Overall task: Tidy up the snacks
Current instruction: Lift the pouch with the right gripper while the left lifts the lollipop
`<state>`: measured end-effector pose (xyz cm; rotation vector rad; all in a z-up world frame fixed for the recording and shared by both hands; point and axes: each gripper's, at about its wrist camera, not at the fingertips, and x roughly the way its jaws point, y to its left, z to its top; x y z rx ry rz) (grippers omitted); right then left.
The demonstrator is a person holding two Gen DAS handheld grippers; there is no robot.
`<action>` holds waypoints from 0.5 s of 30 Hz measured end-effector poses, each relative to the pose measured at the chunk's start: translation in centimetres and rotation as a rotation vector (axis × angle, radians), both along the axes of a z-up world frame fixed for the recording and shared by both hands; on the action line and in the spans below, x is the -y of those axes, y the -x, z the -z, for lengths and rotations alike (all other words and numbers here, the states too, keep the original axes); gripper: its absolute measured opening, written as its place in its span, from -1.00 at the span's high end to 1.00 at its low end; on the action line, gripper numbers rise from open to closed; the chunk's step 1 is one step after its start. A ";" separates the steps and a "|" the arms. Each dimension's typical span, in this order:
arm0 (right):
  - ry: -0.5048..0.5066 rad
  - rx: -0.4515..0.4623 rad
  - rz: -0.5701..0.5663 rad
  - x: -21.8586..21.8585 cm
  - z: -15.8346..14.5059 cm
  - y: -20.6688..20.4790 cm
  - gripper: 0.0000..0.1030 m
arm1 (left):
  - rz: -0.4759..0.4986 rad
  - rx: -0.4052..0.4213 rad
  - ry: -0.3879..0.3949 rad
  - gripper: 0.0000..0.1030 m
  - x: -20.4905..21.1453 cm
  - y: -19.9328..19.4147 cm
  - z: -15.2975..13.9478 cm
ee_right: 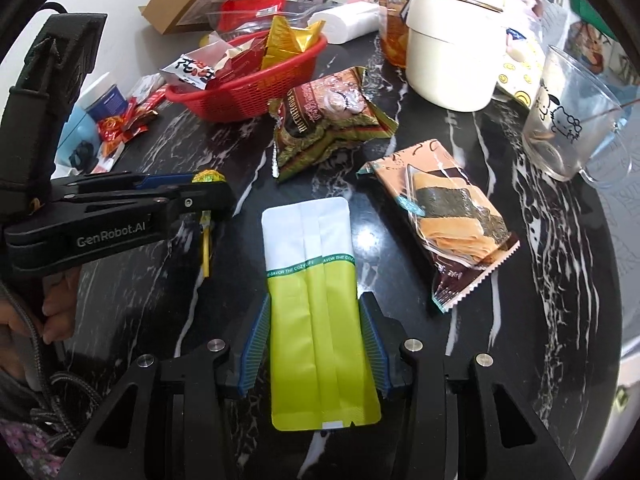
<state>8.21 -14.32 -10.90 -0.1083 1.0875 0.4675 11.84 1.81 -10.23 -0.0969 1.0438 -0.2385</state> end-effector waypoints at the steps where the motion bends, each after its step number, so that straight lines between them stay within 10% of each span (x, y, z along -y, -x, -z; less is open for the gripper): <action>1: 0.001 0.000 0.001 0.0 0.0 0.0 0.14 | 0.007 -0.005 0.007 0.52 0.0 0.1 0.0; 15: 0.008 -0.003 0.009 0.7 0.0 2.5 0.14 | 0.165 -0.053 -0.017 0.52 2.3 5.2 -0.1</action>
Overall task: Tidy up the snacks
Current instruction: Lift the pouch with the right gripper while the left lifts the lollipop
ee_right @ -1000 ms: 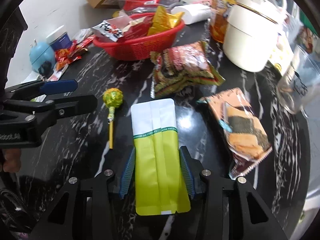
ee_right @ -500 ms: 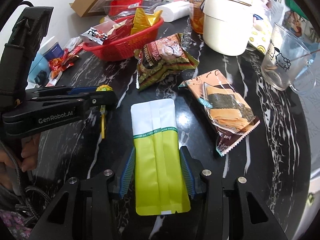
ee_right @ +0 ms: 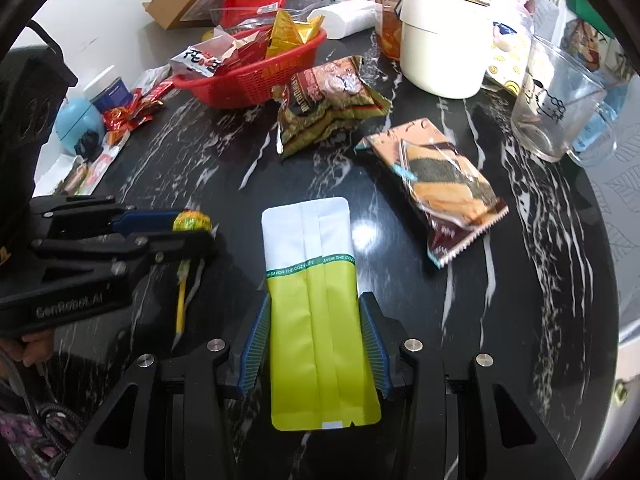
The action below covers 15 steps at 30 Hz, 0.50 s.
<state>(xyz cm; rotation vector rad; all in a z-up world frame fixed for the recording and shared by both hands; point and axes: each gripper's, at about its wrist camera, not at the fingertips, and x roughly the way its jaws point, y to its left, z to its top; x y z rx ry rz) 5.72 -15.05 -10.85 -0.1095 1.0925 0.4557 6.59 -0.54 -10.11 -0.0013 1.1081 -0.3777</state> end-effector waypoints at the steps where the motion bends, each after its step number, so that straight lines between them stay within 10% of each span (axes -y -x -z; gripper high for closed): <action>1: -0.001 -0.001 0.002 0.1 0.0 0.2 0.14 | 0.015 0.000 -0.008 0.52 0.4 0.3 0.0; 15: 0.062 0.025 0.022 0.2 0.2 2.0 0.04 | 0.041 0.051 -0.077 0.52 2.0 1.0 0.6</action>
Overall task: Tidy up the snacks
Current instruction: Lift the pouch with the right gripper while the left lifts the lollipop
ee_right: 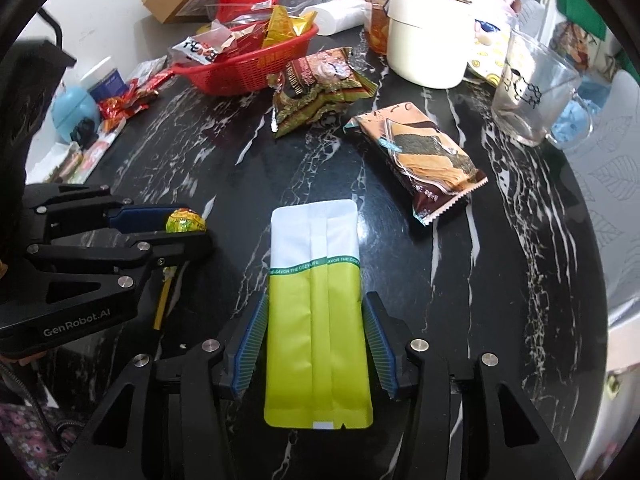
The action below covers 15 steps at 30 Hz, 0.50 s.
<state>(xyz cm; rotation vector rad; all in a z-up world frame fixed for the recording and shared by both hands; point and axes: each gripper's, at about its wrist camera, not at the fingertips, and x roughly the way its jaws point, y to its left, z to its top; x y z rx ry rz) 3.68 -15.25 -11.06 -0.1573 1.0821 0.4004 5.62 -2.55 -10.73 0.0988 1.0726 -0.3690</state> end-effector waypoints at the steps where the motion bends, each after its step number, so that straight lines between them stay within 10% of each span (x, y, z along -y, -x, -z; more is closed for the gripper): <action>1: 0.016 0.008 -0.005 -0.2 0.0 0.1 0.04 | 0.001 0.004 -0.004 0.52 0.1 -0.1 0.0; 15: -0.042 0.027 -0.016 0.1 -0.4 0.2 0.17 | -0.039 0.009 0.035 0.53 -1.7 0.4 -1.5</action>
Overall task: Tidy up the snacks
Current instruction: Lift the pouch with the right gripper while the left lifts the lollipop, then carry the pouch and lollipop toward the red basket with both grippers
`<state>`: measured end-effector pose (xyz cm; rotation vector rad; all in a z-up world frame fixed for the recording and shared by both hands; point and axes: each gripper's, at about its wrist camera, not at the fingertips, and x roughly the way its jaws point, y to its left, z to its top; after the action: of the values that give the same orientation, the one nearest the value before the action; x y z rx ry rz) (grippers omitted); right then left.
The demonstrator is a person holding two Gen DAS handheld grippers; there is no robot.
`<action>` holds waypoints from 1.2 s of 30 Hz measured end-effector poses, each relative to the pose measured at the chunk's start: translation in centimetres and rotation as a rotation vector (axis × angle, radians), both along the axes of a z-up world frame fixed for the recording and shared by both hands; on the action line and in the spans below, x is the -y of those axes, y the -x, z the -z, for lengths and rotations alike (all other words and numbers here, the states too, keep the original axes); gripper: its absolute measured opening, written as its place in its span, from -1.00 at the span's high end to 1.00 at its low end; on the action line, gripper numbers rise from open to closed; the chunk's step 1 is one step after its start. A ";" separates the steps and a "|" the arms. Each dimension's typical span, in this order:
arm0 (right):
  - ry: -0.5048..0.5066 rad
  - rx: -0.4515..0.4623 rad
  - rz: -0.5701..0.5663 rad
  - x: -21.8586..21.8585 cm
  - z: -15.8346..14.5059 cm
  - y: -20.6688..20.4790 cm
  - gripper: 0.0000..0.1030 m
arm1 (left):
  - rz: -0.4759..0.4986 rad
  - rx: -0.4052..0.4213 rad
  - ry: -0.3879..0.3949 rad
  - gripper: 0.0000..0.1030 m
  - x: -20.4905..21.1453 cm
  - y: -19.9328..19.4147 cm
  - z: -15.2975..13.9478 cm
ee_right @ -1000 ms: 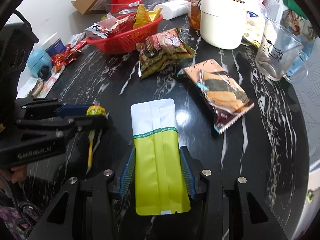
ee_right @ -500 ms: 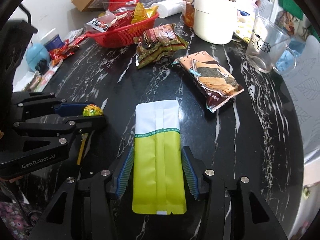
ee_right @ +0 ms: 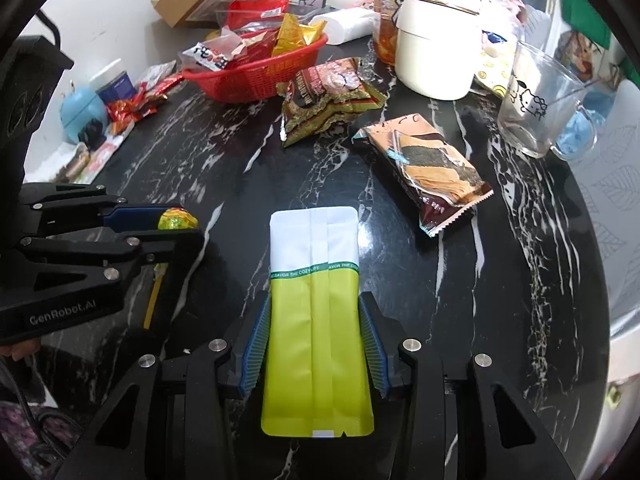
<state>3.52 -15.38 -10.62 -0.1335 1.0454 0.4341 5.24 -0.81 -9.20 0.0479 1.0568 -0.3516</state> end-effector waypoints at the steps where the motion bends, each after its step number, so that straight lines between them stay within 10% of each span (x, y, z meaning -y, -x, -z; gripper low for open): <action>1: -0.011 0.001 0.002 0.1 -0.3 0.0 0.17 | -0.002 0.005 0.006 0.53 -0.2 0.0 -0.3; 36: -0.134 0.222 -0.099 -2.7 -10.8 -5.3 0.16 | -0.115 0.313 0.084 0.53 -4.4 -4.0 -12.6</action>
<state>8.82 -12.64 0.17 -0.1114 0.7917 0.5648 9.24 3.59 3.45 -0.0320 0.7313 -0.2733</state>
